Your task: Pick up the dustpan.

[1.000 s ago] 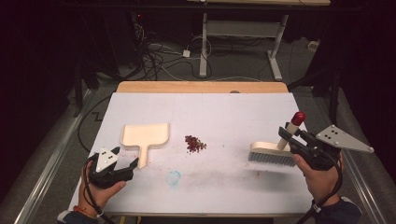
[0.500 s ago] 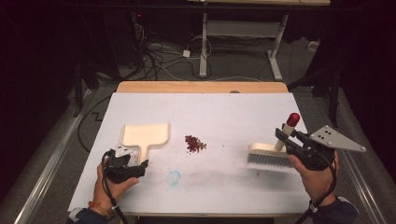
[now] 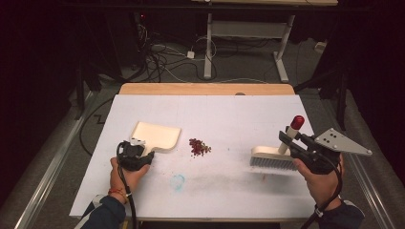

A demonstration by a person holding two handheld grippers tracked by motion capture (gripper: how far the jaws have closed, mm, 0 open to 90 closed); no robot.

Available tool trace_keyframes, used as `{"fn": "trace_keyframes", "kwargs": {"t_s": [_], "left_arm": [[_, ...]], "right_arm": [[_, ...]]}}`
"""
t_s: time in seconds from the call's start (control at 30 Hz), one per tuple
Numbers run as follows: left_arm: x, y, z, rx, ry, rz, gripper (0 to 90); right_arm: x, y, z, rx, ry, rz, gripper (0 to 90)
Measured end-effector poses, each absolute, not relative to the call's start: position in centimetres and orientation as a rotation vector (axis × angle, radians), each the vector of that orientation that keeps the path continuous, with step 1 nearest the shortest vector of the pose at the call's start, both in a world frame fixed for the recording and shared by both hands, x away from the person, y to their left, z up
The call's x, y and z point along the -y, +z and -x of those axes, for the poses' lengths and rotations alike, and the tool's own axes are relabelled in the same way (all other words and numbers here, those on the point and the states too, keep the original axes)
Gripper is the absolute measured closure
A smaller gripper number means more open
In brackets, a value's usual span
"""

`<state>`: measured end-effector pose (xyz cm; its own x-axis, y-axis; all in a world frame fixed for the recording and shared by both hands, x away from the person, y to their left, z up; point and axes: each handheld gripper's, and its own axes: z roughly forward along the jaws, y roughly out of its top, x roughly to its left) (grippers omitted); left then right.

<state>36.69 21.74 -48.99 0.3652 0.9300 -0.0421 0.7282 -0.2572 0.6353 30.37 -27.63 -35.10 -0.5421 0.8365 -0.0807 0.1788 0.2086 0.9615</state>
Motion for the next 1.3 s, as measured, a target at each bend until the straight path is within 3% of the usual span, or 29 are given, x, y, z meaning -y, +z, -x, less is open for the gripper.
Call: {"fn": "trace_keyframes", "kwargs": {"t_s": [0.27, 0.37, 0.67, 0.93, 1.3], "left_arm": [[-22.0, -48.4, -37.8, -1.430, 0.472, -2.099, 64.1], [-22.6, -47.7, -37.8, -1.417, 0.415, -2.106, 64.2], [-23.2, -45.0, -34.9, -1.249, 0.473, -2.262, 64.2], [-22.1, -44.5, -31.6, -1.082, 0.375, -2.377, 64.2], [-20.7, -44.9, -30.4, -0.996, 0.274, -2.441, 64.1]], "right_arm": [[27.1, -35.0, -30.2, -1.882, 1.354, -0.909, 69.2], [27.1, -35.1, -30.2, -1.882, 1.356, -0.920, 69.2], [26.8, -35.7, -30.5, -1.895, 1.360, -0.915, 69.2], [26.9, -36.1, -30.7, -1.879, 1.376, -0.955, 69.3], [26.9, -36.2, -30.8, -1.878, 1.376, -0.959, 69.3]]}}
